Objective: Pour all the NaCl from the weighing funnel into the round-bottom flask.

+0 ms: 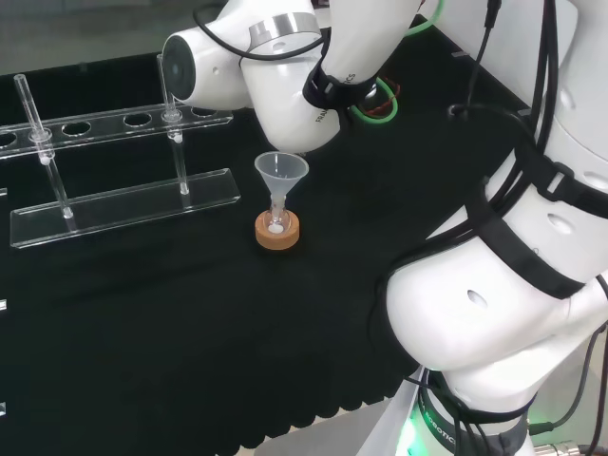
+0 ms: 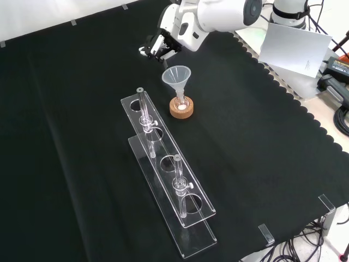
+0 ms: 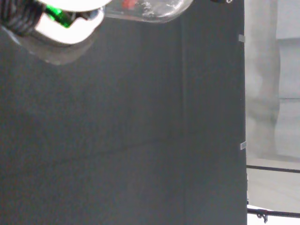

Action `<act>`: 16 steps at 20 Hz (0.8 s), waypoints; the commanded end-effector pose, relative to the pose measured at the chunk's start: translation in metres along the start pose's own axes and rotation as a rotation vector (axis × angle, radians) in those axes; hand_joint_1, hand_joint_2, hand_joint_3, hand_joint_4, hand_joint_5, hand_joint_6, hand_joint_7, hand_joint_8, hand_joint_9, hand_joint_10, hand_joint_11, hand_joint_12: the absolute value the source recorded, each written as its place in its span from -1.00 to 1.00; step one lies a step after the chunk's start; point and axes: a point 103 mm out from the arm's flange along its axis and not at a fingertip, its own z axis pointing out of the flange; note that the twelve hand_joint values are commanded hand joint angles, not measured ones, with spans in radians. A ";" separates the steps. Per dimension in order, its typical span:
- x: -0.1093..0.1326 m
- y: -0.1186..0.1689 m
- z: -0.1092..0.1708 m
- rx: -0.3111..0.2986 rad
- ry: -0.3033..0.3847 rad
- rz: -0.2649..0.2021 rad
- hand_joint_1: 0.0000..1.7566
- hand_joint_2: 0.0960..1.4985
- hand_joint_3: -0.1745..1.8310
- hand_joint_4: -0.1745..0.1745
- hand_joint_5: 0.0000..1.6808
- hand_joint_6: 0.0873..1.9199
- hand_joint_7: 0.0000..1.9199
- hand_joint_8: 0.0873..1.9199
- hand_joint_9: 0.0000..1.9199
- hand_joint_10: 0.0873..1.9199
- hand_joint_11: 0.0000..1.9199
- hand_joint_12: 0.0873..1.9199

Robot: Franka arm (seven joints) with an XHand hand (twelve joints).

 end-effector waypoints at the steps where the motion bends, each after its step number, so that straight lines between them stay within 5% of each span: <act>1: -0.002 0.003 -0.004 0.005 0.009 0.004 0.26 -0.27 -0.08 1.00 0.51 -0.32 0.78 -0.99 0.23 -0.93 -0.72 0.38; 16: -0.006 0.006 -0.014 0.011 0.143 0.053 0.26 -0.26 -0.08 1.00 0.51 -0.31 0.78 -0.99 0.23 -0.94 -0.72 0.38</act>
